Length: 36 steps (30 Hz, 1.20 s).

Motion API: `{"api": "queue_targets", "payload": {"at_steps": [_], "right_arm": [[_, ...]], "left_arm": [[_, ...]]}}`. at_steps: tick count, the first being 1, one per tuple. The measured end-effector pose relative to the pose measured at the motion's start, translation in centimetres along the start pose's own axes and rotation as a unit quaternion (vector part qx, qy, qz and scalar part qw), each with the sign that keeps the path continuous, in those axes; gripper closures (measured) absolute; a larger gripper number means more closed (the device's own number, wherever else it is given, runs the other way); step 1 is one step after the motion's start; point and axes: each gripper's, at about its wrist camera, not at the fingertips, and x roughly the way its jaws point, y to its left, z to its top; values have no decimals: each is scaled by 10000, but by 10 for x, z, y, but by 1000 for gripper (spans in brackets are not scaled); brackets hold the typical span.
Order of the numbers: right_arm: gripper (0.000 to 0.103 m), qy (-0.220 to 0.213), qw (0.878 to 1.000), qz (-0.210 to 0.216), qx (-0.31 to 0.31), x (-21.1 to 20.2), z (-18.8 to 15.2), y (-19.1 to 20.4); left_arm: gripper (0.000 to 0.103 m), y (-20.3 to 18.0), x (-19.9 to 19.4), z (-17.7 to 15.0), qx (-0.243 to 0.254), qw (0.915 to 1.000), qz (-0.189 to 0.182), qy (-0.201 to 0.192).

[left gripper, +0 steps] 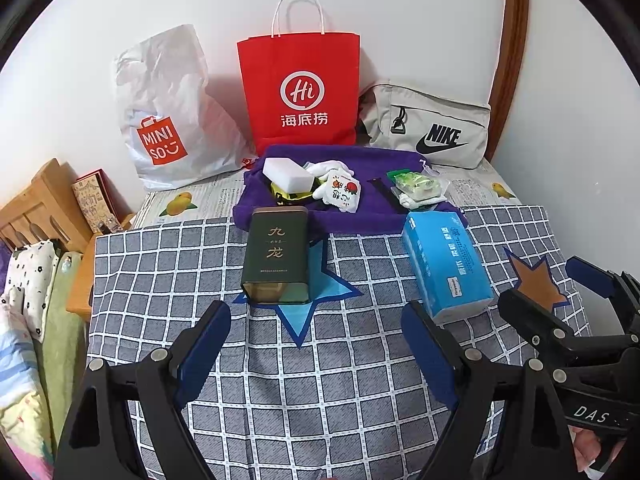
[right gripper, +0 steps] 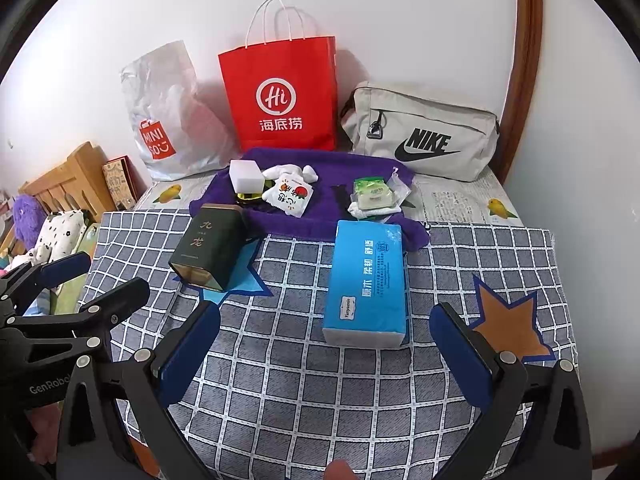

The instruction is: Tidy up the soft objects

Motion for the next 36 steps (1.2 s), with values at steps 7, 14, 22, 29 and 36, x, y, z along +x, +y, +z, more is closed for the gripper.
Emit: {"api": "queue_targets", "payload": {"at_steps": [7,14,22,29,36], "right_arm": [[0,-1,10000,0,1,-1,0,0],[0,-1,10000,1,11,-2,1,1],[0,-5,10000,-19,19,-3,0,2],[0,18,10000,-33,40,-2,-1,2],[0,23,10000,-39,44,-2,-1,2]], "left_arm": [[17,0,0,0,8,10000,3,-2],[17,-1,0,0,3,10000,13,-6],[17,0,-1,-1,11,10000,9,12],[17,0,0,-1,12,10000,17,8],[17,2,1,-2,5,10000,17,-4]]}}
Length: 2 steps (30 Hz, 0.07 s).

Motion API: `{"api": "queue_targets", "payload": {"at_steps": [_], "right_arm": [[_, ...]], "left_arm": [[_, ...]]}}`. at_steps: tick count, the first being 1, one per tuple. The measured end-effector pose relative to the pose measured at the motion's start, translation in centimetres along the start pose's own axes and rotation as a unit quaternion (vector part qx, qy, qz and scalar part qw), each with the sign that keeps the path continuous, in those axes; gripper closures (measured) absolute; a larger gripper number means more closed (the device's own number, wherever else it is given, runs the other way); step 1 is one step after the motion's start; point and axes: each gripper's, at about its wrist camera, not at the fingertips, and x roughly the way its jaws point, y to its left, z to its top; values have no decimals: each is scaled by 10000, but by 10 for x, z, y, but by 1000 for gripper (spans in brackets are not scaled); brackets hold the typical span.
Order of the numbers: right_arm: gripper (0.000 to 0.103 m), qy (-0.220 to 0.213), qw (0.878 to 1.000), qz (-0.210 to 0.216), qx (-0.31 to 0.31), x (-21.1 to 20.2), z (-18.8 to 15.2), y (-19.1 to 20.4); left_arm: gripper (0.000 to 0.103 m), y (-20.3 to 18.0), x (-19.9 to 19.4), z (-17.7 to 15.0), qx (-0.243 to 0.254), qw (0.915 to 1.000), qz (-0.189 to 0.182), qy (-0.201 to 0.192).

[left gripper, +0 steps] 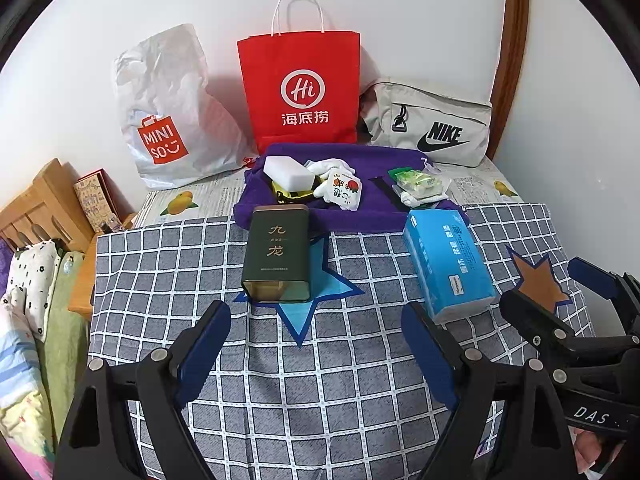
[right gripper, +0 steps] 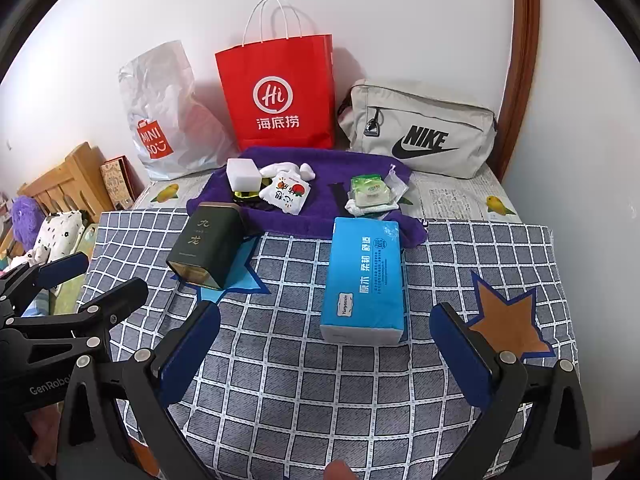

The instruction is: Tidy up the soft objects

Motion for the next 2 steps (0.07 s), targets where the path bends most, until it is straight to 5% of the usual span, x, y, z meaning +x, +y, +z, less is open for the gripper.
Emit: {"api": "queue_targets", "payload": {"at_steps": [2], "right_arm": [[0,-5,10000,6,17,1,0,-1]], "left_arm": [[17,1,1,0,-5,10000,19,-15]]}}
